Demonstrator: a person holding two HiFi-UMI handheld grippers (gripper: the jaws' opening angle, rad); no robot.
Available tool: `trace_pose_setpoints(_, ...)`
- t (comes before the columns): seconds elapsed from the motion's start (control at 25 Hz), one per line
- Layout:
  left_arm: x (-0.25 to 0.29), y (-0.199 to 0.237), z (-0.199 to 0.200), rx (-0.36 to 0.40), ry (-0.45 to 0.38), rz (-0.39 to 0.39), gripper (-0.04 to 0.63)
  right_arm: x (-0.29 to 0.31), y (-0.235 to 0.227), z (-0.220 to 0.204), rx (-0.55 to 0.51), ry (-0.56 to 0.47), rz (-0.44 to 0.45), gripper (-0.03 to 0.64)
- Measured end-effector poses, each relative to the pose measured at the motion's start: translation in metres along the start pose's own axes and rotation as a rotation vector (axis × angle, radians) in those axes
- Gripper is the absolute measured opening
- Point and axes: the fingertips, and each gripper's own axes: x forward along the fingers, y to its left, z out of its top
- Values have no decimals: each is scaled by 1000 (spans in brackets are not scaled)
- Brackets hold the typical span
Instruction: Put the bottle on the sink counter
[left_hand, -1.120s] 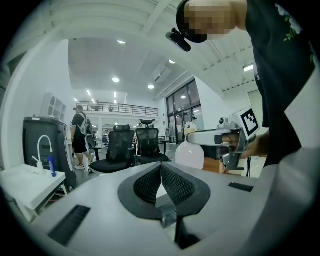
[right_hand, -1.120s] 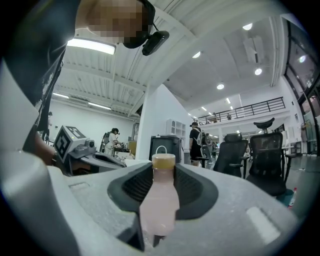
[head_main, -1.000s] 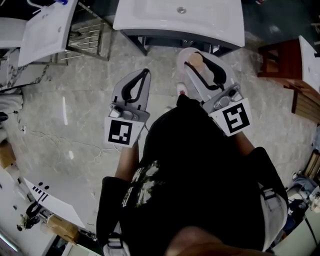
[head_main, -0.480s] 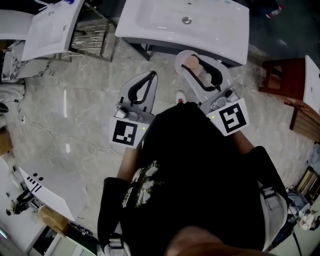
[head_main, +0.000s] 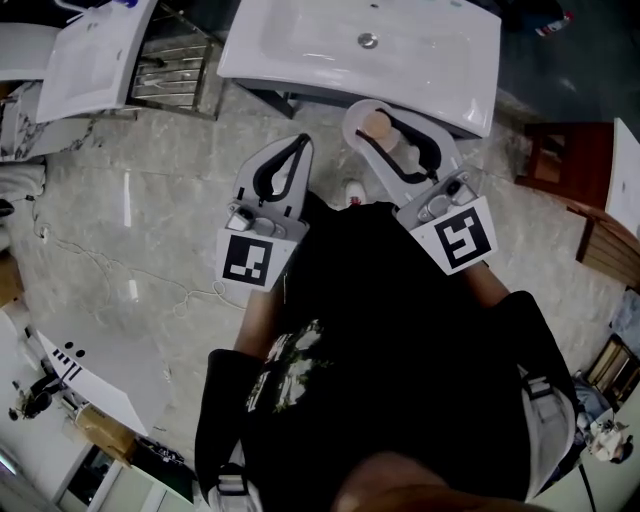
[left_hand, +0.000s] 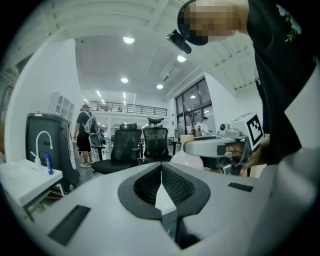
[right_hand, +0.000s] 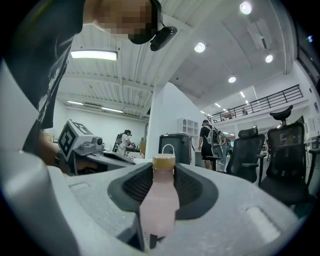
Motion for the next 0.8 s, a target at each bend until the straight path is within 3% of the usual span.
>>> trace_pose_setpoints(0.28, 23, 22, 0, 27, -2, -54, 14, 16, -25, -5, -9, 19, -63, 123)
trace_pose_setpoints(0.8, 27, 112, 9, 51, 15, -164, 14, 100, -24, 9, 1, -1, -172, 123)
